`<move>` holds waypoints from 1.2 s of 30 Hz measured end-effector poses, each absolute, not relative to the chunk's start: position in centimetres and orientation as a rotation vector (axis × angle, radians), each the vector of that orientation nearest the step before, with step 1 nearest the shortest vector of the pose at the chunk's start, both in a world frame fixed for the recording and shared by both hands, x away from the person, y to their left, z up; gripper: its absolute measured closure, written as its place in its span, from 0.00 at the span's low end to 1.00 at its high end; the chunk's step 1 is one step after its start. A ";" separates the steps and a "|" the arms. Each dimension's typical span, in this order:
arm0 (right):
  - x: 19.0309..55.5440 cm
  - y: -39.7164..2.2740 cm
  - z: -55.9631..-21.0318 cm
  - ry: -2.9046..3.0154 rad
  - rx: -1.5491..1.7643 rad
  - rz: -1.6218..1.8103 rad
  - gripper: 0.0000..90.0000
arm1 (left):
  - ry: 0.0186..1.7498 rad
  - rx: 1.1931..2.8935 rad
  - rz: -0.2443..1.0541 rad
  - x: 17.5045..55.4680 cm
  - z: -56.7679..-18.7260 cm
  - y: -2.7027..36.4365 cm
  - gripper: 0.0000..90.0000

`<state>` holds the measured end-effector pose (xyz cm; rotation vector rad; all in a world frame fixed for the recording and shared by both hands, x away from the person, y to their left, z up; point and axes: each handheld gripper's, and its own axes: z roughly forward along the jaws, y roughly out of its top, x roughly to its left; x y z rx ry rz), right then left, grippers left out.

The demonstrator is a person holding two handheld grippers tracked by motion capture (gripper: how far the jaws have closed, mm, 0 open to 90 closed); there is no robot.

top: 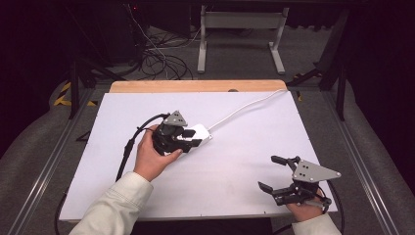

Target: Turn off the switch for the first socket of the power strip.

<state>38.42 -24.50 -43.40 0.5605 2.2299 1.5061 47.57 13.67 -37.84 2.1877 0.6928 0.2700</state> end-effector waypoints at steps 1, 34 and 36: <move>38.4 -24.5 -43.4 2.230 0.560 1.506 0.11 | 0.694 2.187 0.271 47.6 -37.9 13.6 0.64; 38.5 -24.6 -43.6 2.253 0.555 1.507 0.11 | 0.839 2.336 0.163 53.4 -39.6 10.4 1.00; 38.6 -24.6 -43.6 2.256 0.557 1.505 0.11 | 0.867 2.357 0.159 53.9 -40.0 10.2 1.00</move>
